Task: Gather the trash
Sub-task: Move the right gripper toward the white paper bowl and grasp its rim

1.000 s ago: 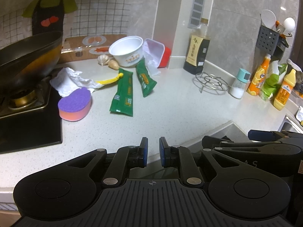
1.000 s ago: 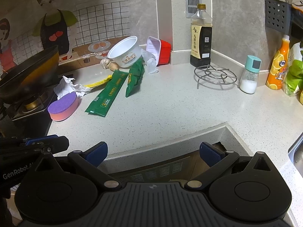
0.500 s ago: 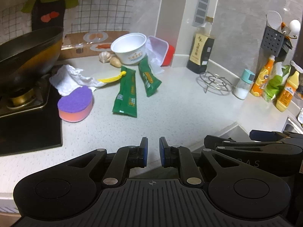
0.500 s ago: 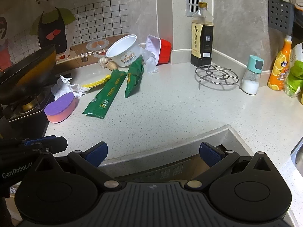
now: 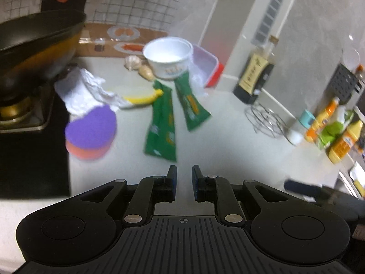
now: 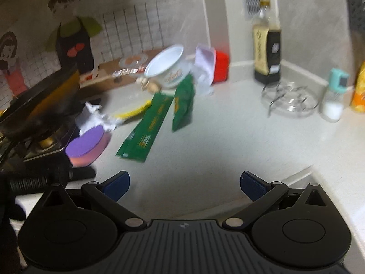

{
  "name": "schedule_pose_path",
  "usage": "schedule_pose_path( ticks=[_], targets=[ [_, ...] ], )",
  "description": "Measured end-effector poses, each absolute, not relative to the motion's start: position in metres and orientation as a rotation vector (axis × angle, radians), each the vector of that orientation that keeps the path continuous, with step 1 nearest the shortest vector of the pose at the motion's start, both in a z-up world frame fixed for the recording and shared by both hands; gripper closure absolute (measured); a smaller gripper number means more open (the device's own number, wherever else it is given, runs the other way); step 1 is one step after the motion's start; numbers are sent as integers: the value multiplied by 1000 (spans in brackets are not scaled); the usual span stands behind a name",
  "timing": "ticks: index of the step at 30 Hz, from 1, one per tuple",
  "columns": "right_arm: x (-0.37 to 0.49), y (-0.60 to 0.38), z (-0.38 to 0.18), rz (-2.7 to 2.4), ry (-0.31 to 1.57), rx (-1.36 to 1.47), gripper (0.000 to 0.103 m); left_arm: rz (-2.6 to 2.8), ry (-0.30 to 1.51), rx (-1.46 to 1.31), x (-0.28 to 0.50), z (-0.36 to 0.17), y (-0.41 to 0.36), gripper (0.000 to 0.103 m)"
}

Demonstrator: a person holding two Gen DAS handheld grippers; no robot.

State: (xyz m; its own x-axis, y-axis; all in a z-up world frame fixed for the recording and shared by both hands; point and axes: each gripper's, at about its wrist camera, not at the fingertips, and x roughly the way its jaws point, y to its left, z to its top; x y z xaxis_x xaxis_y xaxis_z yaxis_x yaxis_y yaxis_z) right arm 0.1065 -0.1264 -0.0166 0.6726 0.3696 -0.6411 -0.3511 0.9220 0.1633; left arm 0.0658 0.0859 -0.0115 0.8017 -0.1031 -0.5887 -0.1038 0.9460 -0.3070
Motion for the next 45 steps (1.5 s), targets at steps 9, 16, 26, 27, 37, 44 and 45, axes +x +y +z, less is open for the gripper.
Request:
schedule_pose_path(
  ticks=[9,16,26,27,37,44,45],
  targets=[
    [137,-86,-28,400,723,-103,0,221,569,-204,88,-12,144,86],
    [157,-66,-38,380,795,-55,0,257,609,-170,117,-30,175,86],
    [195,-40,-48,379,888,-9,0,104,675,-86,137,-54,174,77],
    [198,-37,-48,367,892,-26,0,75,675,-82,136,-54,173,77],
    [205,-56,-67,292,941,7,0,-62,687,-40,136,-55,154,76],
    [201,-62,-68,297,938,-8,0,-127,692,-94,135,-54,148,76],
    [202,-62,-68,301,939,-6,0,-134,692,-101,133,-54,148,76]
  ],
)
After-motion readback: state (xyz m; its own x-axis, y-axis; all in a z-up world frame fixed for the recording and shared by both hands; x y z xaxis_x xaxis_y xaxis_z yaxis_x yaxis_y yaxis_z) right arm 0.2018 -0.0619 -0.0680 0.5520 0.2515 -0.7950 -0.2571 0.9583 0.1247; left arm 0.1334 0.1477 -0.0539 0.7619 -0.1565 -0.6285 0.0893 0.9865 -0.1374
